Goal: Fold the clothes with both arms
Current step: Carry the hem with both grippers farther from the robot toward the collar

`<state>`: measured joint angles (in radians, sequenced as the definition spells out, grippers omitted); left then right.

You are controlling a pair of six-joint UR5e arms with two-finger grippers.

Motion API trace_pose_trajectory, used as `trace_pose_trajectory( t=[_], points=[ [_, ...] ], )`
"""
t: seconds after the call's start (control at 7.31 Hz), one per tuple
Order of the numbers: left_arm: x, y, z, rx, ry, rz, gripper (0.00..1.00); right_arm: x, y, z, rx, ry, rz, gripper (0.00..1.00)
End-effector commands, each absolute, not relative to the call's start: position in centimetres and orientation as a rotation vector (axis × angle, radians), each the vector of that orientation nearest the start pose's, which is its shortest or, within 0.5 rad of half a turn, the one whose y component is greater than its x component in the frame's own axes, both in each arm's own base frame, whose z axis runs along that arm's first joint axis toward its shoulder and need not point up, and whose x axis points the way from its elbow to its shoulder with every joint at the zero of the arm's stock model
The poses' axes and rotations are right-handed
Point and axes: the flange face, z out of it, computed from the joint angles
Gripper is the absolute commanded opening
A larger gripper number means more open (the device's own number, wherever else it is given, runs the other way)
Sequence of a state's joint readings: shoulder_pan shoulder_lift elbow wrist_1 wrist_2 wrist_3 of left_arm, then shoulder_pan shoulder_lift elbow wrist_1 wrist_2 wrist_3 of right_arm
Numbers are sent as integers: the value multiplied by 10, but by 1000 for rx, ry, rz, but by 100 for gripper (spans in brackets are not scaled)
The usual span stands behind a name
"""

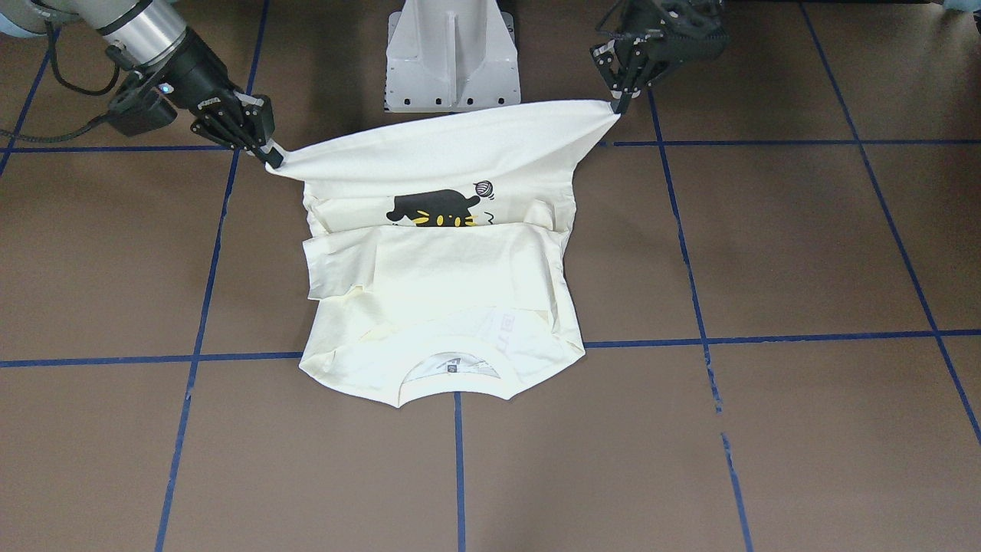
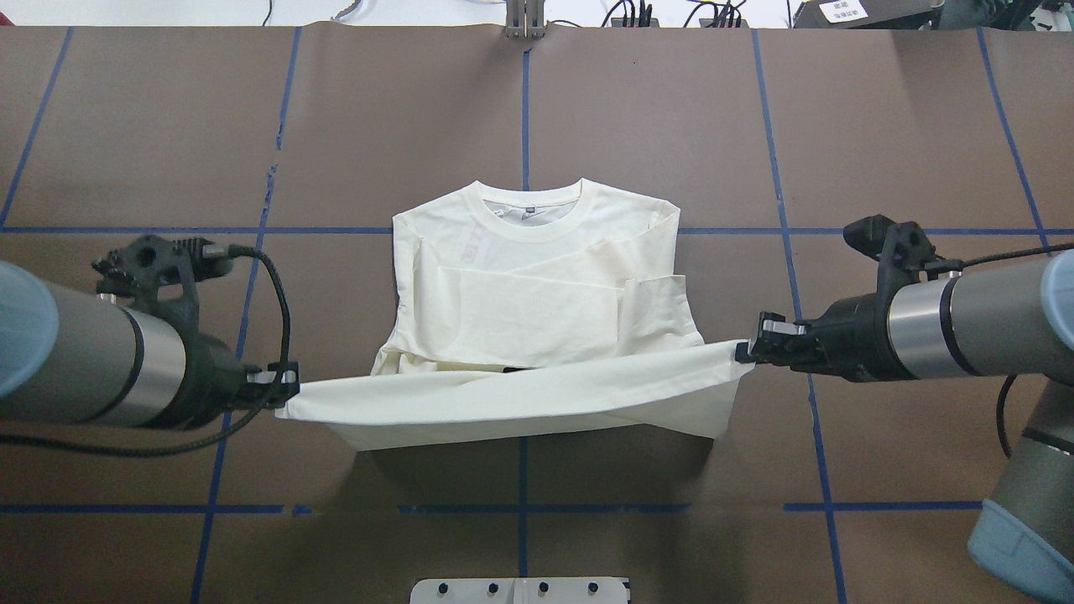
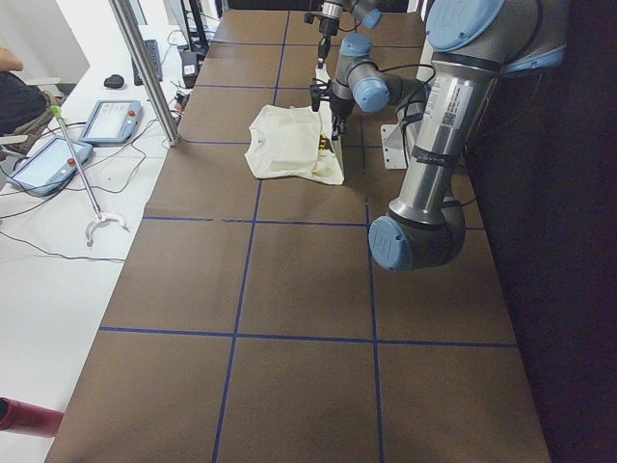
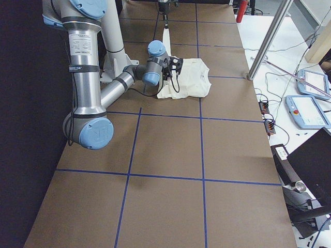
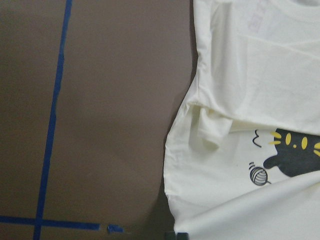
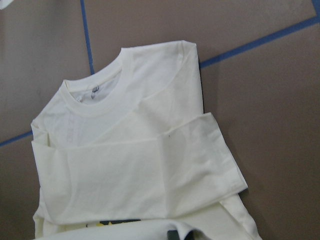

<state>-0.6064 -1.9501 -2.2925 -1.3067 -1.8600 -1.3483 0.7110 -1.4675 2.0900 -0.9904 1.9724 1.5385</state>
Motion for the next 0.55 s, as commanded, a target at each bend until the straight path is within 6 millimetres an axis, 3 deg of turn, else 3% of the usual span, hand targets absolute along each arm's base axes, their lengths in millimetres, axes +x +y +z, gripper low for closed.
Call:
trace_pose_trajectory(
  t=[0.0, 0.14, 0.41],
  points=[
    [349, -451, 218, 110, 777, -313, 0, -337, -472, 292, 146, -1212, 423, 0],
    [343, -483, 233, 132, 771, -347, 0, -368, -518, 294, 141, -1175, 452, 0],
    [377, -529, 282, 146, 779, -362, 0, -387, -613, 309, 172, -1075, 491, 0]
  ],
)
